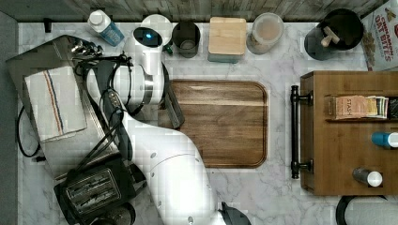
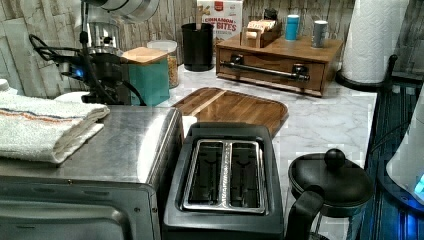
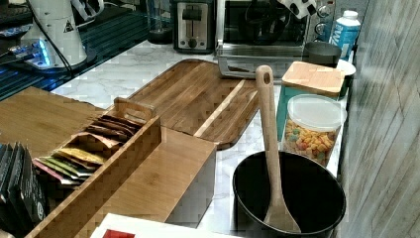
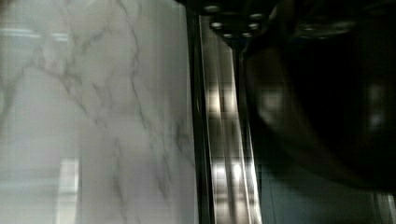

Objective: Put the bowl in the oven.

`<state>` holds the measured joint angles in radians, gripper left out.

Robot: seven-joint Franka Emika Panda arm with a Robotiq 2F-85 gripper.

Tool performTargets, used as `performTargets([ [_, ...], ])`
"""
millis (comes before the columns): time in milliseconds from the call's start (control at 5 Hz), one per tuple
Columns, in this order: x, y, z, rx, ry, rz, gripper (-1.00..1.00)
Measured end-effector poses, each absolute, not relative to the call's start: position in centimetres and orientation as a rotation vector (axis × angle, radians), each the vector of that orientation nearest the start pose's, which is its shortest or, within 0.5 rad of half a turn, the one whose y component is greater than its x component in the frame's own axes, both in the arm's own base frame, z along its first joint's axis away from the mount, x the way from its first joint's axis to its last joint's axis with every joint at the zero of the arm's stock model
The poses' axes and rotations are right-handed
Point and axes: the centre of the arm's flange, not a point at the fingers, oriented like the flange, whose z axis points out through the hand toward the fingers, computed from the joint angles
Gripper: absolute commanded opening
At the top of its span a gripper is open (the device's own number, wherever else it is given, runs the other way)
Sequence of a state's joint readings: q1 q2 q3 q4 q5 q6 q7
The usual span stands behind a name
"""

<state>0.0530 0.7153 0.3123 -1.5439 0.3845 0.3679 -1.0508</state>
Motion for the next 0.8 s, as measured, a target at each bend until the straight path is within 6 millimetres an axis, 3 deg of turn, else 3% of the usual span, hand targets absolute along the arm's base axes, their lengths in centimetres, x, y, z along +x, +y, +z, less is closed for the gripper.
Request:
performTargets([
  [400,62.1,22.3,24.1,-2.404,-0.480,0.635,1.00],
  [800,64.3,19.7,25.2,-2.400,-0.352,0.494,1.00],
])
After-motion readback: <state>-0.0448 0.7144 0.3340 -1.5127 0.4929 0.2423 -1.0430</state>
